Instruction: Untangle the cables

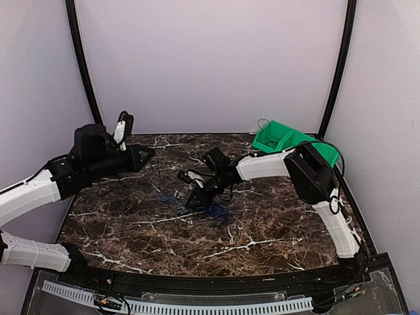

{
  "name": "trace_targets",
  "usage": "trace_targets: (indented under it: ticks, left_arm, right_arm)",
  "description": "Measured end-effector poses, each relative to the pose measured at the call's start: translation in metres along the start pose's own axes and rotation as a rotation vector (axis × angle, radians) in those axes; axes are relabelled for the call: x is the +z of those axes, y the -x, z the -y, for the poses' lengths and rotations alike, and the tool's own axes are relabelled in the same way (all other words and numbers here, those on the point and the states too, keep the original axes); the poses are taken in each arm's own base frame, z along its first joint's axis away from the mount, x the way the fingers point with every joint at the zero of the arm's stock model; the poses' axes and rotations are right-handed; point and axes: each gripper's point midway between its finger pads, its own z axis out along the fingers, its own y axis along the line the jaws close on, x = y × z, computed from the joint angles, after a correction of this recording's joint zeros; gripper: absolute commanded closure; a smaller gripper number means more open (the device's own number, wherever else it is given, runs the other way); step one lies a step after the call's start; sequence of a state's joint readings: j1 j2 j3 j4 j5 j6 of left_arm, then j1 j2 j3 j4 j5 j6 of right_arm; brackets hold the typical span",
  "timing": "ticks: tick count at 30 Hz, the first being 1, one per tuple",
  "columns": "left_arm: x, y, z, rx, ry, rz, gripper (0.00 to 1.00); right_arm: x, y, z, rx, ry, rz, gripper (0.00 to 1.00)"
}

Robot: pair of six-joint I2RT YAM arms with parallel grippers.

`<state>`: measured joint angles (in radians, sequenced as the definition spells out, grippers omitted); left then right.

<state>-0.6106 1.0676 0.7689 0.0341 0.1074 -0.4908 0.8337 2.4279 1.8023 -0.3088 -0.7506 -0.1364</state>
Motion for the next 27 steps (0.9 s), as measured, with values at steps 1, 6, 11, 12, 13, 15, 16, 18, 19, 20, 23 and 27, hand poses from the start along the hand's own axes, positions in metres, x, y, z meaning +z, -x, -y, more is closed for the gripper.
trace_targets:
  ticks: [1, 6, 11, 12, 13, 15, 16, 18, 19, 20, 23, 27]
  left_arm:
    - [-0.012, 0.024, 0.009, 0.033, 0.006, 0.052, 1.00]
    - [-0.103, 0.158, 0.064, 0.177, 0.017, 0.389, 1.00]
    - [-0.173, 0.217, 0.091, 0.245, 0.028, 0.575, 1.00]
    - [-0.178, 0.221, 0.092, 0.251, 0.033, 0.587, 1.00]
    - [-0.179, 0.222, 0.092, 0.256, 0.039, 0.589, 1.00]
    - [-0.175, 0.219, 0.089, 0.264, 0.054, 0.571, 1.00]
    - [-0.170, 0.217, 0.087, 0.271, 0.064, 0.553, 1.00]
    - [-0.164, 0.215, 0.084, 0.284, 0.087, 0.525, 1.00]
    - [-0.161, 0.215, 0.083, 0.291, 0.098, 0.514, 1.00]
    - [-0.159, 0.217, 0.082, 0.298, 0.107, 0.504, 1.00]
    - [-0.159, 0.224, 0.085, 0.320, 0.124, 0.501, 1.00]
    - [-0.165, 0.235, 0.092, 0.329, 0.116, 0.519, 1.00]
  right_arm:
    - [-0.005, -0.004, 0.005, 0.007, -0.019, -0.001, 1.00]
    - [-0.038, -0.007, 0.037, 0.026, -0.147, 0.014, 1.00]
    - [-0.050, -0.007, 0.057, 0.035, -0.211, 0.024, 1.00]
    - [-0.050, -0.006, 0.057, 0.034, -0.214, 0.024, 1.00]
    - [-0.050, -0.006, 0.057, 0.033, -0.216, 0.023, 1.00]
    - [-0.049, -0.006, 0.058, 0.031, -0.223, 0.022, 1.00]
    - [-0.050, -0.006, 0.058, 0.031, -0.227, 0.020, 1.00]
    - [-0.050, -0.006, 0.059, 0.027, -0.235, 0.019, 1.00]
    - [-0.050, -0.006, 0.059, 0.024, -0.236, 0.018, 1.00]
    - [-0.051, -0.006, 0.060, 0.021, -0.238, 0.018, 1.00]
    - [-0.053, -0.006, 0.059, 0.007, -0.250, 0.008, 0.89]
    - [-0.064, -0.008, 0.048, -0.030, -0.255, -0.015, 0.63]
